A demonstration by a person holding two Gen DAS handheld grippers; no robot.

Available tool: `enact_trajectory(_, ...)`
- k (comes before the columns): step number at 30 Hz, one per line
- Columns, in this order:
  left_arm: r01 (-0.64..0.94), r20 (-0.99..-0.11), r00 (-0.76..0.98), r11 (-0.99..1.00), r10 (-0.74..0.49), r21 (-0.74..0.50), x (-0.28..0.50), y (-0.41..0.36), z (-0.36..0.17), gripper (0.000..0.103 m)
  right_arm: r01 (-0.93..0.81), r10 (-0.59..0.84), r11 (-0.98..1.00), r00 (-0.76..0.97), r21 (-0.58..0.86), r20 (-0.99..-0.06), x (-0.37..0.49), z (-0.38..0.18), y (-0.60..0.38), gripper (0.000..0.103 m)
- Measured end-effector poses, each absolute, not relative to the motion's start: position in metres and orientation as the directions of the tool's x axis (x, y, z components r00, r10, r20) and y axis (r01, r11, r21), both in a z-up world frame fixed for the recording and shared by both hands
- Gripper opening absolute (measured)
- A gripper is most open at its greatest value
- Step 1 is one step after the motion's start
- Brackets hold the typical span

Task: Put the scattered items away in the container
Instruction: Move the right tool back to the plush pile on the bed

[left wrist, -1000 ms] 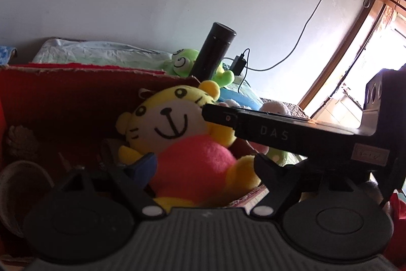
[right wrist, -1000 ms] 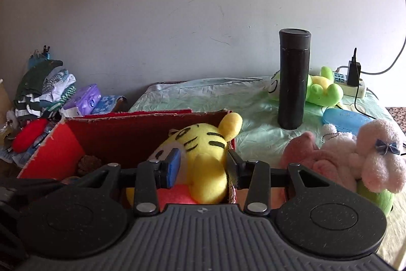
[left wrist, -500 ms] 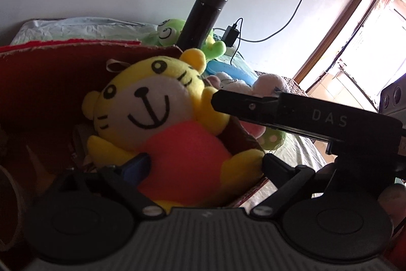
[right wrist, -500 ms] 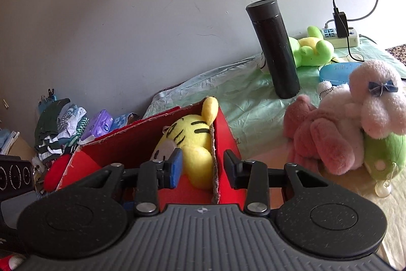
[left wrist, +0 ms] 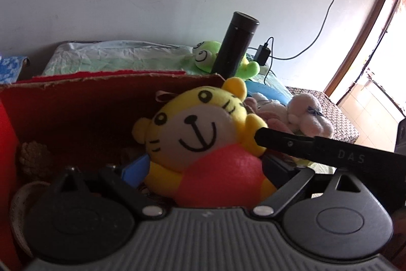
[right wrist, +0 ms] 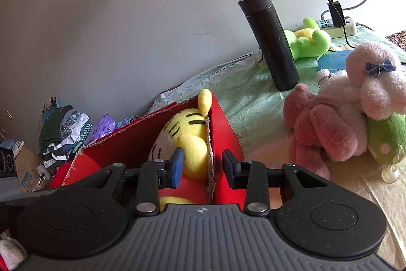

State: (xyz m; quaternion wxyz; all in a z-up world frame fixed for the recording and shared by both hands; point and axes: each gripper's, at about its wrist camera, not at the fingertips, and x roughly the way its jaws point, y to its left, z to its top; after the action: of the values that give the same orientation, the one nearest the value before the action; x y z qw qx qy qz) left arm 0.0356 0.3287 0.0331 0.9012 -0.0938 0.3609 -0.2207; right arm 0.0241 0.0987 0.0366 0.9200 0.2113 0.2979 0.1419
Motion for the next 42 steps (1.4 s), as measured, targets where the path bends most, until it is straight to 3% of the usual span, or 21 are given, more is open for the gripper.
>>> enact_trajectory(15,0.341,-0.591,0.722,0.928,-0.360,-0.149,0.012,0.289,0.063,0.094,-0.084,0.327,0.868,0.839,0.490,-0.435,-0.007,0.040,0.046,0.034)
enact_trajectory(25,0.372,-0.581,0.740,0.926,-0.340,-0.069,-0.016,0.243,0.084,0.094,0.041,0.288,0.849,0.799,0.527,-0.527,-0.036,0.015,-0.006,0.034)
enact_trajectory(35,0.507,-0.543,0.666,0.844,-0.512,-0.173,-0.017,0.160,0.083,0.094,0.125,0.334,0.776,0.749,0.618,-0.572,-0.028,0.005,-0.066,0.034)
enact_trajectory(42,0.447,-0.608,0.593,0.844,-0.528,-0.296,0.017,0.106,0.057,0.094,0.176,0.328,0.773,0.711,0.609,-0.622,-0.020,-0.007,-0.124,0.035)
